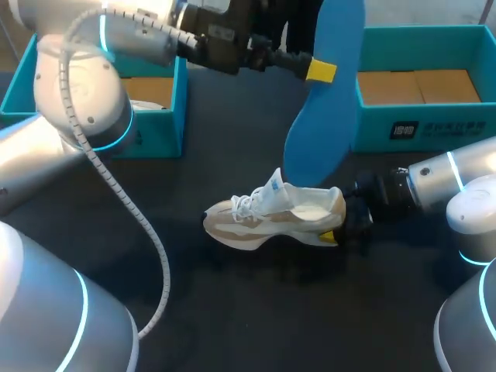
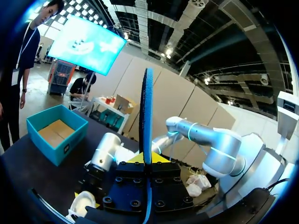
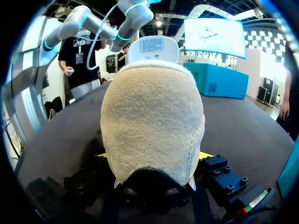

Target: Take the shoe out of the shoebox, open the shoe tongue, remove and reinsert the insole, then place the shoe into the shoebox

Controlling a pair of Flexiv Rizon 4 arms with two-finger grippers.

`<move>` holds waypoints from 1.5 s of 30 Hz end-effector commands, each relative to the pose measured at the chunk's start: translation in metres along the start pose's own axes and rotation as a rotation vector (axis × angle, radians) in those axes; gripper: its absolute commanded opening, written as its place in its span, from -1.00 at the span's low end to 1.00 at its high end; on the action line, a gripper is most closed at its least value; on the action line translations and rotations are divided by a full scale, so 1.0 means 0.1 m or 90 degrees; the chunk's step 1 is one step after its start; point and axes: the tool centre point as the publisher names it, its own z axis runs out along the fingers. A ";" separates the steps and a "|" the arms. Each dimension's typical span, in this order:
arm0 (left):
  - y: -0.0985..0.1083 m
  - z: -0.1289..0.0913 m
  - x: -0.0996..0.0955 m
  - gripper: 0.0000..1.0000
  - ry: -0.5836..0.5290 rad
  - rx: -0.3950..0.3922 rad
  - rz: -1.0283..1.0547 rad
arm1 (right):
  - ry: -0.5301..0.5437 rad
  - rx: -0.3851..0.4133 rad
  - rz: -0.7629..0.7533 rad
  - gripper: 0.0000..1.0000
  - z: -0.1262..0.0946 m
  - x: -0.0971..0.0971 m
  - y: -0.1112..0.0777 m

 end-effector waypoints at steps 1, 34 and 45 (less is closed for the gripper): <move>0.04 0.01 0.01 -1.00 -0.001 0.031 0.001 | -0.001 0.003 0.001 -1.00 0.01 0.00 0.01; 0.07 -0.21 0.52 -1.00 0.060 0.043 -0.202 | -0.001 0.003 0.001 -1.00 0.01 0.00 0.01; 0.29 -0.29 0.81 -1.00 0.065 0.056 -0.240 | -0.001 0.003 0.001 -1.00 0.01 0.00 0.01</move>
